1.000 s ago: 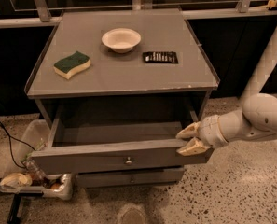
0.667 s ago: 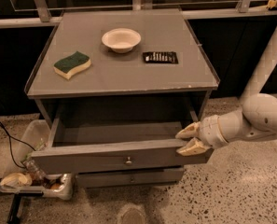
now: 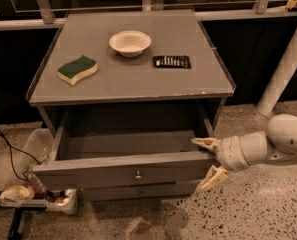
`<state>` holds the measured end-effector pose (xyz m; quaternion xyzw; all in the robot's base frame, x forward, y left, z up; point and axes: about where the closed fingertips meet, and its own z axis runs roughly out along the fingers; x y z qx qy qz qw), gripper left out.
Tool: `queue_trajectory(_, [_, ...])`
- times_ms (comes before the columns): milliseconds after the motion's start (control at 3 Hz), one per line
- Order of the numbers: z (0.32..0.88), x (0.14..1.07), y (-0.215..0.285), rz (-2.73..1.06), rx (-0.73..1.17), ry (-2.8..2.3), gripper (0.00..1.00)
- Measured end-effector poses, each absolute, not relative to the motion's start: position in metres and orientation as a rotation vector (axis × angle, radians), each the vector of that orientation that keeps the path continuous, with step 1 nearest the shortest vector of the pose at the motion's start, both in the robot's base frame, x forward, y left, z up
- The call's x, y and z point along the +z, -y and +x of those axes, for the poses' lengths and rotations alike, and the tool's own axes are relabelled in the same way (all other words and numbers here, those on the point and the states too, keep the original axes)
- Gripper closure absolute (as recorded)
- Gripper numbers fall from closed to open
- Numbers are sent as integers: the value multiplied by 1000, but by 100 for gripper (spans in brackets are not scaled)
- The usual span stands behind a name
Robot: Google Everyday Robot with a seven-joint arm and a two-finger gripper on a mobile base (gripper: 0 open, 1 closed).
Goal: Open top drawer
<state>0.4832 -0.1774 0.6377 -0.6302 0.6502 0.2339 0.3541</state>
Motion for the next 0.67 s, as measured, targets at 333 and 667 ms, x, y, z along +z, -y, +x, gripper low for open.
queue_trajectory(333, [483, 639, 177, -1629, 605, -1681, 37])
queue_trajectory(667, [474, 635, 180, -1634, 616, -1676, 61])
